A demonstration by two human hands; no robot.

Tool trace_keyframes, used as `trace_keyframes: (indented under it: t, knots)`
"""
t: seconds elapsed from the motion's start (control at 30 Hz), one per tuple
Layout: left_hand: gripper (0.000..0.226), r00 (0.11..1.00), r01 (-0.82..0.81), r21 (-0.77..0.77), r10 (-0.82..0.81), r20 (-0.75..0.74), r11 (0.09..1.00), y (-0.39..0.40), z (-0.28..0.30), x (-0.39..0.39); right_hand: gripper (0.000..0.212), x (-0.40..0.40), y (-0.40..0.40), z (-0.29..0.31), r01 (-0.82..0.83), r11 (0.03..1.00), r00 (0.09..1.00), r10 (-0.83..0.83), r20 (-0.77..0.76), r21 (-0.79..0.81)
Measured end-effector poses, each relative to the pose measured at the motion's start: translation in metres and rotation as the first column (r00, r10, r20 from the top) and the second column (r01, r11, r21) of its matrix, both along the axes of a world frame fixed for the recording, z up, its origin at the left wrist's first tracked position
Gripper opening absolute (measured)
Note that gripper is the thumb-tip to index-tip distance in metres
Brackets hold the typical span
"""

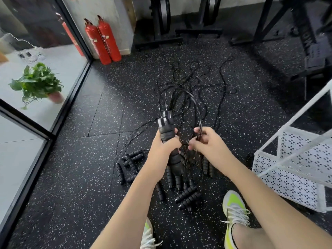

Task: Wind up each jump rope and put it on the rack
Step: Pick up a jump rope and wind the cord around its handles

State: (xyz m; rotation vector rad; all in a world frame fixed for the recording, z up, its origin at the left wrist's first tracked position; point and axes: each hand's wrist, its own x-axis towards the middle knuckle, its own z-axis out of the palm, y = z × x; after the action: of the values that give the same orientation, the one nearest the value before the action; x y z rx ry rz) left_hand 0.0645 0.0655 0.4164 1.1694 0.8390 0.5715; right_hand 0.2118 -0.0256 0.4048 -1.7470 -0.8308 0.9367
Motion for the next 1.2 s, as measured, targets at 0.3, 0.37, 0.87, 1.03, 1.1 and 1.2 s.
trace_keyframes:
  t: [0.3,0.37,0.87,1.03,1.1,1.2]
  knots:
    - [0.054,0.915,0.333,-0.136,-0.284,0.287,0.933,-0.004,0.005,-0.01,0.07,0.023,-0.003,0.007,0.332,0.933,0.934,-0.304,0.186,-0.14]
    - [0.06,0.891,0.402,-0.169,-0.343,0.297,0.9,-0.009,0.007,-0.009,0.064,0.021,-0.004,0.013,0.342,0.939,0.914,-0.321,0.247,-0.044]
    - [0.025,0.859,0.471,0.065,-0.441,-0.26,0.88,-0.015,0.004,-0.009,0.045,0.021,-0.003,0.048,-0.149,0.988,0.78,0.101,0.618,0.028]
    - [0.02,0.922,0.253,0.214,-0.168,-0.347,0.943,-0.007,-0.001,-0.005,0.031,0.019,-0.003,0.05,-0.088,0.99,0.749,-0.006,0.663,0.107]
    - [0.036,0.973,0.146,0.085,-0.128,-0.194,0.986,-0.008,0.001,-0.004,0.023,0.009,-0.004,0.048,-0.091,0.98,0.802,-0.033,0.596,0.177]
    - [0.046,0.998,0.043,-0.093,-0.038,0.058,0.995,-0.01,0.006,0.0,0.018,-0.014,-0.008,0.048,-0.049,0.952,0.833,-0.128,0.538,0.302]
